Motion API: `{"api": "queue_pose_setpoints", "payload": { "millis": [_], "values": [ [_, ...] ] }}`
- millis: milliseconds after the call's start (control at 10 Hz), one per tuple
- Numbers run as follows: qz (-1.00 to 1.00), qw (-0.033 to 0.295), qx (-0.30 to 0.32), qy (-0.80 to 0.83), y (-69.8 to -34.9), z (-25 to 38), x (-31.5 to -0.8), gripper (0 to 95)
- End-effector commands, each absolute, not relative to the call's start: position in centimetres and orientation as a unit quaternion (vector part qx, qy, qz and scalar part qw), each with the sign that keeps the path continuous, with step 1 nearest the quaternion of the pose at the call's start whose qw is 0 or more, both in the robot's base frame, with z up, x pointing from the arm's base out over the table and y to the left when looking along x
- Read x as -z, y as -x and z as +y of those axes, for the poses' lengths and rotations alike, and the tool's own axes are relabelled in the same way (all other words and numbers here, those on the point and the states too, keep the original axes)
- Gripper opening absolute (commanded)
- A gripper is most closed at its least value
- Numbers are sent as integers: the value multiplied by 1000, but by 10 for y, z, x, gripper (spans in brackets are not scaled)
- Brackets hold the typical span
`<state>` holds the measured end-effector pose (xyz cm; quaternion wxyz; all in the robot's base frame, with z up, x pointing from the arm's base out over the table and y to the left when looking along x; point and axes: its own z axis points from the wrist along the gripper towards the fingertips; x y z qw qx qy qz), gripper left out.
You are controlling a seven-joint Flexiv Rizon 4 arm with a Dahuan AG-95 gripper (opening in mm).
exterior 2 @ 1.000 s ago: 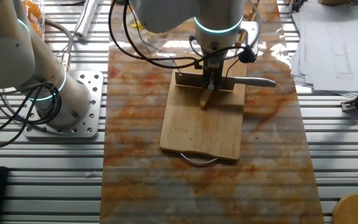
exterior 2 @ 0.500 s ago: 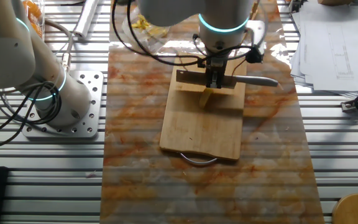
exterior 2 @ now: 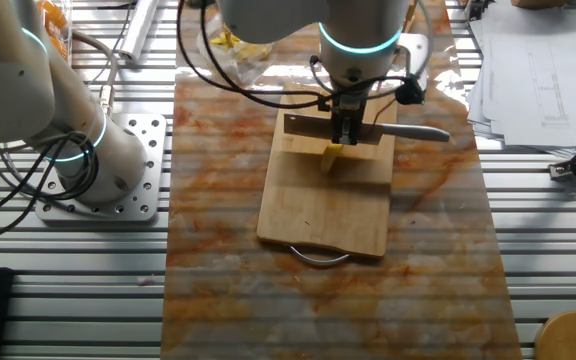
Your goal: Chop the potatoes
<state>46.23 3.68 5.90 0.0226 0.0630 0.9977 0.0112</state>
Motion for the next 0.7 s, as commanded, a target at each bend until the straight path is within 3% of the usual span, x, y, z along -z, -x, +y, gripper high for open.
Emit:
{"api": "queue_pose_setpoints", "payload": {
  "millis": [100,700],
  "values": [
    [998,28,-4,-63,-461,35,-57,0],
    [998,30,-1,-62,-461,36,-49,0]
  ]
}}
